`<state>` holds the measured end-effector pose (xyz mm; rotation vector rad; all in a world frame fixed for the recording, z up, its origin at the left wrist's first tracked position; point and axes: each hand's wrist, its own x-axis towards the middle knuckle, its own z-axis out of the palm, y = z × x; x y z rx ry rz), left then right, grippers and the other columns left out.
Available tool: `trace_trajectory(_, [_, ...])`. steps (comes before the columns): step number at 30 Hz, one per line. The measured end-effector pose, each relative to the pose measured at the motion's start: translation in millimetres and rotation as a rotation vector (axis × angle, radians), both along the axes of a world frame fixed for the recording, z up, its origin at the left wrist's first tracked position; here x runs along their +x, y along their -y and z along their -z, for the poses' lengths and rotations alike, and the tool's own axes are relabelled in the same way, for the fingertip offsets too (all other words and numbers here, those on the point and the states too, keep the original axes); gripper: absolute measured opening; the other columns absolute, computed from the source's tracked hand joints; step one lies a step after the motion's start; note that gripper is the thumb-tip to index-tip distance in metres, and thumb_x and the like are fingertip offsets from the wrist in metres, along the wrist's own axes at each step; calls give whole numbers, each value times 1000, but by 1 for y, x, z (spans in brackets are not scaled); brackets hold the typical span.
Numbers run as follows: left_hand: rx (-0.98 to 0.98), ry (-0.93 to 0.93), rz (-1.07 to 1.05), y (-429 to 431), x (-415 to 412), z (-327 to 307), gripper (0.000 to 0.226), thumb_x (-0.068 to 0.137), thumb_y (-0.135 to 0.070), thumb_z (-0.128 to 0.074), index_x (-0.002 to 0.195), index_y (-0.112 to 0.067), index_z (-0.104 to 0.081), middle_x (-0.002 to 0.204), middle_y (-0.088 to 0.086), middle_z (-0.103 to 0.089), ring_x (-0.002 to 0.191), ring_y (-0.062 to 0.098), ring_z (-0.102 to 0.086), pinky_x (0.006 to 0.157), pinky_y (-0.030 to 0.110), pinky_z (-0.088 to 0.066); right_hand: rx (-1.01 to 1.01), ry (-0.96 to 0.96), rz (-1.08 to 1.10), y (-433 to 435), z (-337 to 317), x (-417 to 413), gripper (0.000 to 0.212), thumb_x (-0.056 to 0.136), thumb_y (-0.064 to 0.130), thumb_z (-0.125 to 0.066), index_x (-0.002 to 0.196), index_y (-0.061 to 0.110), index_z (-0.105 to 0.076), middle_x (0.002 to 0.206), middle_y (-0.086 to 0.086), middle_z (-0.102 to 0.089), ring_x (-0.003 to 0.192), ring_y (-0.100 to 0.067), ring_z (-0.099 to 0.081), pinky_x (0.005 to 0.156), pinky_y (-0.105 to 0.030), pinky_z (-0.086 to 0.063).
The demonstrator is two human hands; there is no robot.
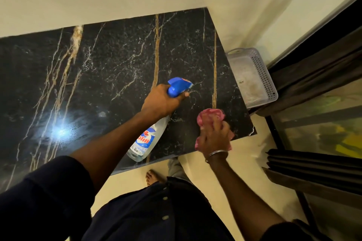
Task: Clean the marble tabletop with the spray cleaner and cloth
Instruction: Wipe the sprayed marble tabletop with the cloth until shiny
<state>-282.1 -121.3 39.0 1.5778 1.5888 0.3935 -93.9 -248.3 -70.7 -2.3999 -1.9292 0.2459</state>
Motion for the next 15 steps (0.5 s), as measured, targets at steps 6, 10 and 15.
trace_trajectory(6, [19, 24, -23, 1, -5, -3, 44, 78, -59, -67, 95, -19, -67, 77, 3, -68, 70, 17, -66, 70, 37, -57, 41, -50, -361, 8, 2, -43, 69, 73, 41, -46, 141, 31, -43, 139, -3, -48, 110, -34, -50, 85, -47, -46])
trace_trajectory(10, [9, 17, -39, 1, -11, -3, 43, 78, -59, -67, 95, -18, -66, 75, 1, -67, 68, 15, -65, 65, 31, -54, 61, 37, -302, -3, 4, 12, 65, 75, 37, -59, 138, 28, -49, 134, -8, -51, 100, -32, -48, 78, -42, -47])
trace_trajectory(15, [-21, 31, -34, -4, -23, -6, 40, 78, -56, -68, 94, -20, -64, 74, -5, -64, 66, 9, -62, 62, 23, -45, 0, 74, 84, -26, -3, 96, 53, 85, 31, -56, 136, 22, -50, 138, -12, -47, 99, -37, -47, 76, -38, -39])
